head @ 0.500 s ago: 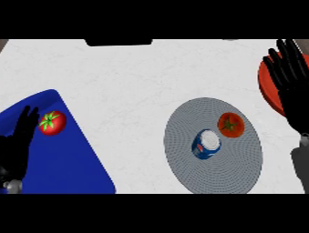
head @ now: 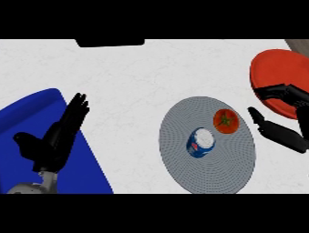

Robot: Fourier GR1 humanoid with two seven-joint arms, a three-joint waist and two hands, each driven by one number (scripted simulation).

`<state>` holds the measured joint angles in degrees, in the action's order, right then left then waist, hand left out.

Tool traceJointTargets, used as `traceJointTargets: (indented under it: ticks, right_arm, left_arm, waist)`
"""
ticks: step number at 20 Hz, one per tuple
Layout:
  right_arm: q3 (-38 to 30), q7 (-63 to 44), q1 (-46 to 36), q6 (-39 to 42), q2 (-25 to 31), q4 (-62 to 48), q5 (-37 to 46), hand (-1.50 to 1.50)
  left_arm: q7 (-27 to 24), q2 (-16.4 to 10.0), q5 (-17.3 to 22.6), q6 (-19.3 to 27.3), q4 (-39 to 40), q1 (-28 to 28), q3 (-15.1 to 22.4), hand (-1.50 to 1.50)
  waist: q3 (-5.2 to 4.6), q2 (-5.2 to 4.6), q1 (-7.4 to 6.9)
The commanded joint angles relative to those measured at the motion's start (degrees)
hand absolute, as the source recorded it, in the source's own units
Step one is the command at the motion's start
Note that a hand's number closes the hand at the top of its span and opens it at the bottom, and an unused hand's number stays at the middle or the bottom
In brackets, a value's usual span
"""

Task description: Pick the can from the placemat and place it in the bowl

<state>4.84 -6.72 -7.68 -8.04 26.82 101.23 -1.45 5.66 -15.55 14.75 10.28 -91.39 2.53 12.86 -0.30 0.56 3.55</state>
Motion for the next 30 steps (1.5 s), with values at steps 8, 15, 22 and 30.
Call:
traceJointTargets:
  ticks: [8, 15, 22, 30]
  right_arm:
    - [16.6, -3.9, 13.2, -1.9, 6.7, 19.4, 29.2, -1.5]
    - [20.1, -34.5, 7.5, 12.7, 10.5, 27.8, 39.5, -1.5]
    - [28.5, -58.7, -4.8, 27.8, -0.6, 26.3, 35.7, -1.5]
    - [27.4, -69.2, -9.9, 33.1, -6.4, 18.4, 32.4, -1.5]
  left_arm:
    - [0.9, 3.2, 4.0, -5.5, 1.4, 3.2, 1.9, 0.0]
    - [-1.0, 5.0, 3.2, -6.2, 1.6, 2.8, 3.7, 0.0]
    - [0.9, 2.2, 5.5, -9.6, 4.2, 7.6, -0.7, 0.0]
    - [3.8, 4.5, 2.9, -6.1, 0.3, 6.3, 2.0, 0.0]
  waist:
    - [0.03, -0.05, -1.59]
    - [-0.1, -0.31, -3.21]
    - [0.08, -0.74, -4.41]
    - [0.16, -0.42, -4.01]
